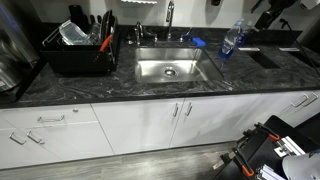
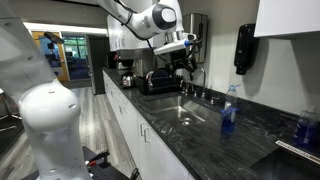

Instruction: Move the bottle forward

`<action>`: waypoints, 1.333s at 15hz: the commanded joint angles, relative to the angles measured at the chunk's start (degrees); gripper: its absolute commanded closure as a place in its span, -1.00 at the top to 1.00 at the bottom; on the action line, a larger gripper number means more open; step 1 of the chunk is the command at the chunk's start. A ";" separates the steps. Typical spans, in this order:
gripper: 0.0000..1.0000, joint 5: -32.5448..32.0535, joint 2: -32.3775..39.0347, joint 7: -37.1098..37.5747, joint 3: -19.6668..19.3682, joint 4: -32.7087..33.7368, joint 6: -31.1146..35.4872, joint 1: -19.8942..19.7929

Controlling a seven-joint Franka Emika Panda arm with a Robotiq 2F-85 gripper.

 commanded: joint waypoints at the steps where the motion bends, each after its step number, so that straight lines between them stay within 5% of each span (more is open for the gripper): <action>1: 1.00 0.11 0.02 -0.08 0.21 0.11 -0.14 -0.21; 6: 1.00 0.11 0.02 -0.08 0.21 0.11 -0.14 -0.21; 15: 1.00 2.90 2.49 1.11 -5.49 -5.07 16.95 -3.17; 20: 1.00 11.98 6.86 -2.26 -8.97 -6.35 26.60 -2.38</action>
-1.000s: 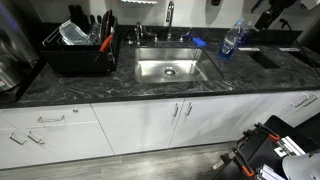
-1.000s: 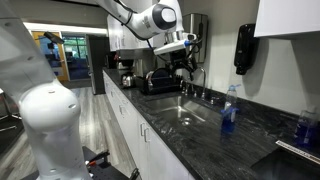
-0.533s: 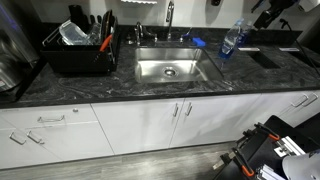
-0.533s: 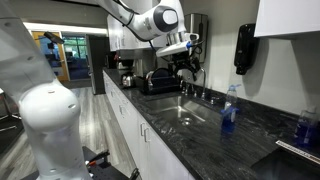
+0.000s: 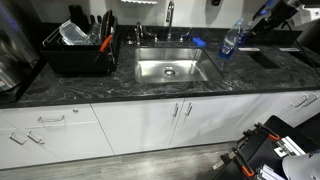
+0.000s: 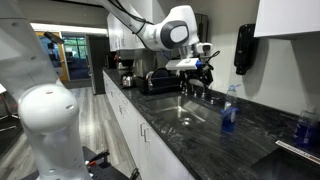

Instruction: Move the bottle forward

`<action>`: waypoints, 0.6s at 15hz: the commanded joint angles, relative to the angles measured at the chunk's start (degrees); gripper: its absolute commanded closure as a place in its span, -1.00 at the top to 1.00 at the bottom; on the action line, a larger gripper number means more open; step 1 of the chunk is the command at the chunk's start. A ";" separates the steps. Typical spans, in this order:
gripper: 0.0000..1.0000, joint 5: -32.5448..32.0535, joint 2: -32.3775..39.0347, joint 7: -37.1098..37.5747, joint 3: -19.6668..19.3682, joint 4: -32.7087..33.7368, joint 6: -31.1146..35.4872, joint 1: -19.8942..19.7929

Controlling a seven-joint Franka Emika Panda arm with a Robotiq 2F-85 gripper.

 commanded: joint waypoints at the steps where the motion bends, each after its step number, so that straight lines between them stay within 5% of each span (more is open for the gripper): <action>1: 1.00 5.85 3.51 -2.75 -0.90 -0.35 6.13 -0.03; 9: 1.00 15.57 5.61 -11.59 -2.23 -0.37 13.36 1.05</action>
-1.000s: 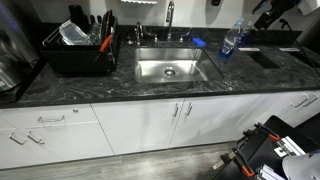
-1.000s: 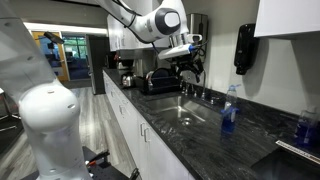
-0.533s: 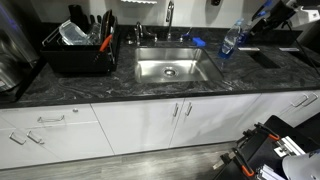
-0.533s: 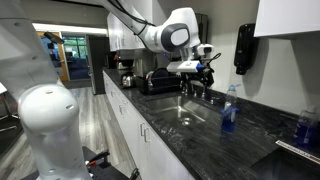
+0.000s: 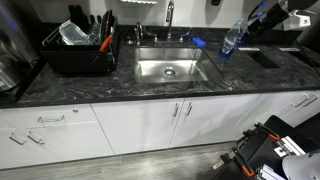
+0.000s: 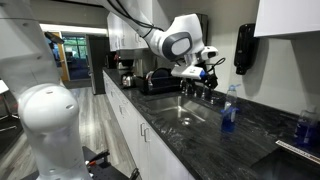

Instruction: Move the bottle forward

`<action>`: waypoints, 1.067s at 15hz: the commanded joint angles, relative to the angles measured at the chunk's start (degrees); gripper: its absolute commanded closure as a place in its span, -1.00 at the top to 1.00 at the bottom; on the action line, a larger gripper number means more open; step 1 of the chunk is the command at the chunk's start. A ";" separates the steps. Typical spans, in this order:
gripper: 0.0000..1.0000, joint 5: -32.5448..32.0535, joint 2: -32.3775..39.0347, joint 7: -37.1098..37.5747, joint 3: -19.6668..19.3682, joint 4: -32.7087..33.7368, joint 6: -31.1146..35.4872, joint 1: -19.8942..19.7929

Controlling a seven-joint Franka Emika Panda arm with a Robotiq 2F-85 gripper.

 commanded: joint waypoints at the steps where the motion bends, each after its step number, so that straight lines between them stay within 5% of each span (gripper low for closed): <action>1: 1.00 5.20 1.16 -7.32 -1.35 -0.05 3.67 1.00; 16: 1.00 31.40 10.10 -32.89 -8.13 5.49 13.47 7.07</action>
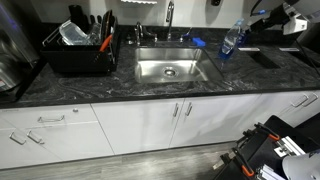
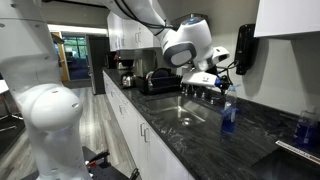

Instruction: Move the bottle forward

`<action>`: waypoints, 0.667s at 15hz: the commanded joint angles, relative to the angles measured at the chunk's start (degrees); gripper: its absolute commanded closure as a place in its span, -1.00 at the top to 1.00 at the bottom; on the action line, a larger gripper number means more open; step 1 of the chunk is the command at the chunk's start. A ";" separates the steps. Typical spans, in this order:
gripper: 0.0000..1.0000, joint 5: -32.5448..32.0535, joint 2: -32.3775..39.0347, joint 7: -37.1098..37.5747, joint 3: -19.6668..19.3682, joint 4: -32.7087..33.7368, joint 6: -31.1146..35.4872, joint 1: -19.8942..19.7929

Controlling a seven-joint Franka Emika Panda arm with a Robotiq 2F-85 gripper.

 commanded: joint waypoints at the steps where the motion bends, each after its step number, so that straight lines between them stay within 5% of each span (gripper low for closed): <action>1: 1.00 8.11 6.81 -5.99 -1.10 5.15 3.10 1.93; 10: 1.00 7.17 8.24 -3.76 -0.37 6.07 2.06 1.00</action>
